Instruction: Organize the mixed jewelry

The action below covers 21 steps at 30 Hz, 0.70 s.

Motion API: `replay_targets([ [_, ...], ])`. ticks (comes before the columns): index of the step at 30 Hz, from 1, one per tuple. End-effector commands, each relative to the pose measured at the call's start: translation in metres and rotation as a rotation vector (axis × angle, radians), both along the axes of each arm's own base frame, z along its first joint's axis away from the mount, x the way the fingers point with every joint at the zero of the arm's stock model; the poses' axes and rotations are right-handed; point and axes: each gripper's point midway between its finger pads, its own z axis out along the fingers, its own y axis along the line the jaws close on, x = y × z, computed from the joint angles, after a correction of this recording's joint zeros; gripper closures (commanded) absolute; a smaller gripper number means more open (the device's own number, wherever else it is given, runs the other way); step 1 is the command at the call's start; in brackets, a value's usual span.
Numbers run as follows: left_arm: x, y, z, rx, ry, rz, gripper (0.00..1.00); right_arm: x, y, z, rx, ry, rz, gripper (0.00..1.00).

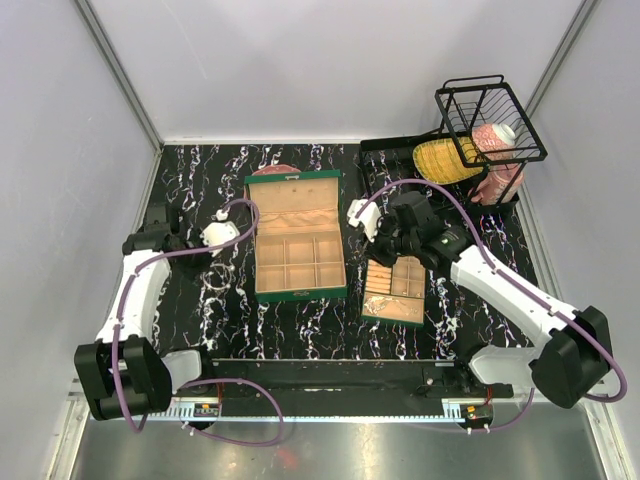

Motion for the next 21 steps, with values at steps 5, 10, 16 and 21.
replay_targets([
  [5, 0.012, -0.036, 0.072, -0.194, -0.097, -0.038, 1.0, 0.005, -0.007, 0.023, 0.015, -0.089, -0.051, 0.81],
  [10, 0.014, -0.062, 0.104, -0.315, -0.098, -0.033, 1.0, 0.014, -0.013, 0.028, 0.01, -0.114, -0.11, 0.82],
  [16, 0.018, -0.108, 0.128, -0.419, -0.069, -0.061, 1.0, 0.026, -0.019, 0.036, 0.015, -0.148, -0.192, 0.82],
  [21, 0.041, -0.135, 0.137, -0.447, -0.074, -0.022, 1.0, 0.036, -0.027, 0.035, 0.0, -0.174, -0.251, 0.82],
])
